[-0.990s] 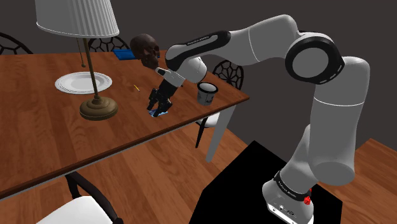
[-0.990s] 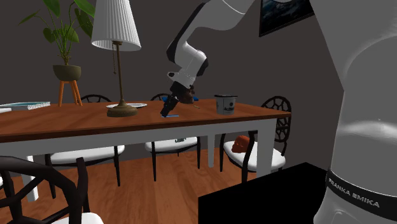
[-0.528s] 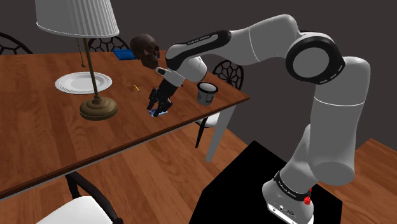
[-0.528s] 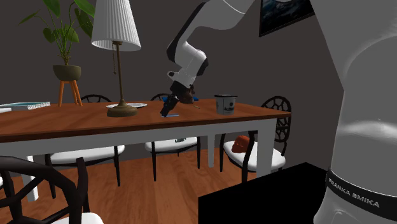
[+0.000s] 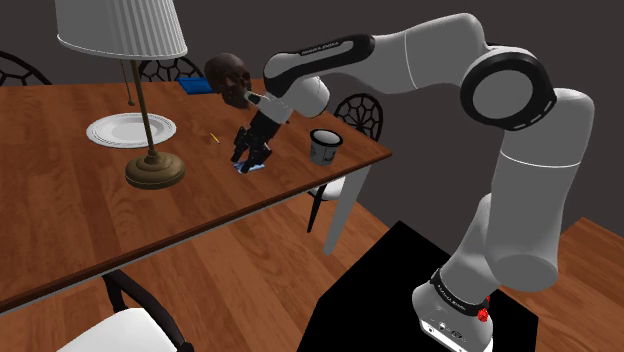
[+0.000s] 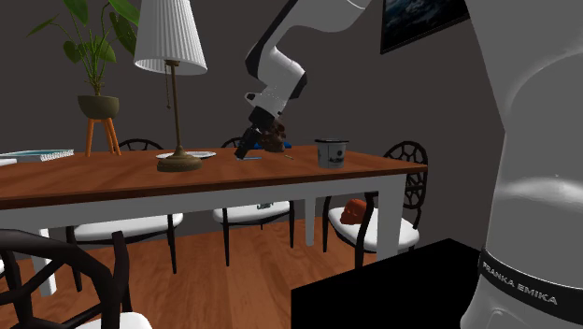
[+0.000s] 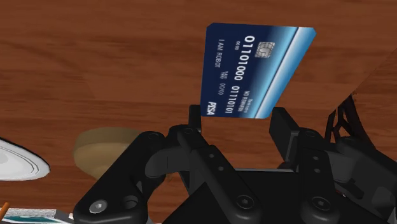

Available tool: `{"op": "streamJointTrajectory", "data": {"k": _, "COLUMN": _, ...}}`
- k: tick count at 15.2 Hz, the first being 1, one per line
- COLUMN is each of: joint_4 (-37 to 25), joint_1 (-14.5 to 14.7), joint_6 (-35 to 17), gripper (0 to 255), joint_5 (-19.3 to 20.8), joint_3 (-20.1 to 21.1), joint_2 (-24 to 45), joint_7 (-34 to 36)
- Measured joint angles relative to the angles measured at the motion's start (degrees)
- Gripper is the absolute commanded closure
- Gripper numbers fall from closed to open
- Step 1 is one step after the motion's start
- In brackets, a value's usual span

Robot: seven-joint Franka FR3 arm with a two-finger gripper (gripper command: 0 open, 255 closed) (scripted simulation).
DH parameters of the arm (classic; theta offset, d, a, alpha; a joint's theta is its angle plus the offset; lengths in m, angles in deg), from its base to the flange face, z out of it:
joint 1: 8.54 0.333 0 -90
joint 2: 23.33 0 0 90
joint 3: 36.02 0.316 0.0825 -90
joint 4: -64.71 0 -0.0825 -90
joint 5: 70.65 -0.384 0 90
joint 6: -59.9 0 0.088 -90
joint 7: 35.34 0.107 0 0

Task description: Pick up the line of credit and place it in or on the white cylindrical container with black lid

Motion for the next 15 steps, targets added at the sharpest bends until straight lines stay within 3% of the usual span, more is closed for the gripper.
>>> {"op": "streamJointTrajectory", "data": {"k": 15, "joint_4": -4.65, "joint_1": 0.16, "joint_6": 7.44, "gripper": 255, "joint_5": 4.31, "joint_3": -1.19, "joint_2": -4.56, "joint_7": 6.51}}
